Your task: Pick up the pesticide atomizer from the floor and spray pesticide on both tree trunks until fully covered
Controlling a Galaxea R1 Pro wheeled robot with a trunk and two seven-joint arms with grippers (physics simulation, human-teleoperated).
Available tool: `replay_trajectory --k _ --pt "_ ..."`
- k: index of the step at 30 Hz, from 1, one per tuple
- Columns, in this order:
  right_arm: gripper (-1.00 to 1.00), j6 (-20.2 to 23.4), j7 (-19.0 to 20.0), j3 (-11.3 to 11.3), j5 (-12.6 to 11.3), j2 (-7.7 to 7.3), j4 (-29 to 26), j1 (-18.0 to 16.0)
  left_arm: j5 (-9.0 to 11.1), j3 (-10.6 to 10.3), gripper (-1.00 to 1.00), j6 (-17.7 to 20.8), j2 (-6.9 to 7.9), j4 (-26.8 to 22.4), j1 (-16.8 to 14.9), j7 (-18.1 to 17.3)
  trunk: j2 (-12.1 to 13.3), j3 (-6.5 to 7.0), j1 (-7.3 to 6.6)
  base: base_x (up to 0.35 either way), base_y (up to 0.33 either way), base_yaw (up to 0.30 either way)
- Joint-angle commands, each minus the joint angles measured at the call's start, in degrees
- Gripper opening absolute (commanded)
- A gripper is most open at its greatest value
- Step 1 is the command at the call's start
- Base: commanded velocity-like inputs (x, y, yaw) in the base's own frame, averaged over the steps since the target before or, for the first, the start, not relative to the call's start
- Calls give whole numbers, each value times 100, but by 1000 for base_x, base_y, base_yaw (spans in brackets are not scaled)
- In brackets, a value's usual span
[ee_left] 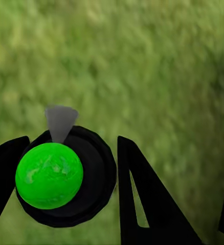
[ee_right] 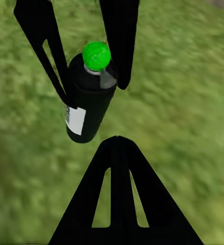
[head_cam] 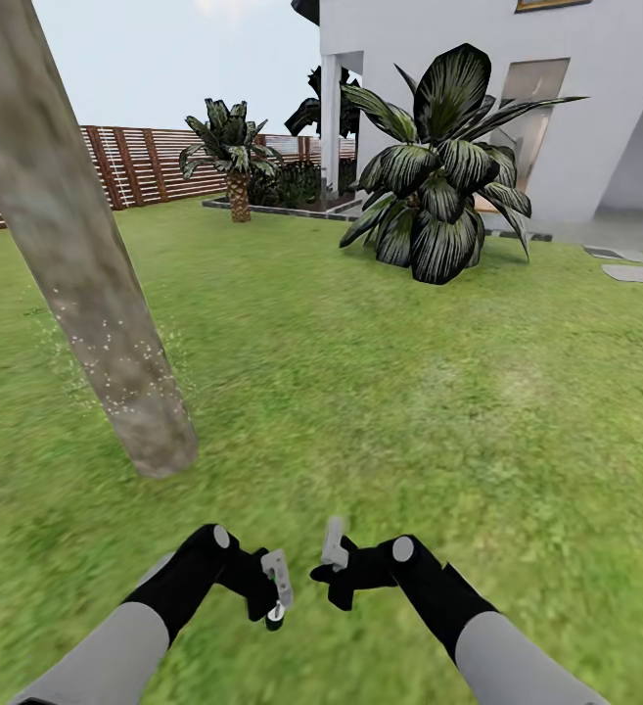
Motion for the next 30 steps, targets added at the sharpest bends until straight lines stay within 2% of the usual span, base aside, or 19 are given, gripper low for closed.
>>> replay_trajectory --k 1,7,9,11,20,23,30 --pt "-100 0 0 61 6 4 -14 -1 -3 0 -100 -1 -15 2 0 1 0 0 0 0 0 0" --pt "-100 0 0 119 10 9 -37 -1 13 -7 -100 -51 -31 13 0 2 0 0 0 0 0 0" --pt "-100 0 0 120 13 9 -37 -1 22 -2 -100 -325 -36 17 0 2 0 0 0 0 0 0" --pt "-100 0 0 120 16 9 -37 -1 24 -1 -100 -435 -60 21 0 2 0 0 0 0 0 0" --pt "-100 0 0 120 19 9 -78 -1 1 -18 -100 -435 -166 22 0 -8 0 0 0 0 0 0" --pt "-100 0 0 120 19 9 -205 -1 6 -278 -100 -419 -164 20 0 -22 0 0 0 0 0 0" --pt "-100 0 0 120 19 9 -222 -1 7 -343 -100 -407 -170 13 -23 -23 0 0 0 0 0 0"
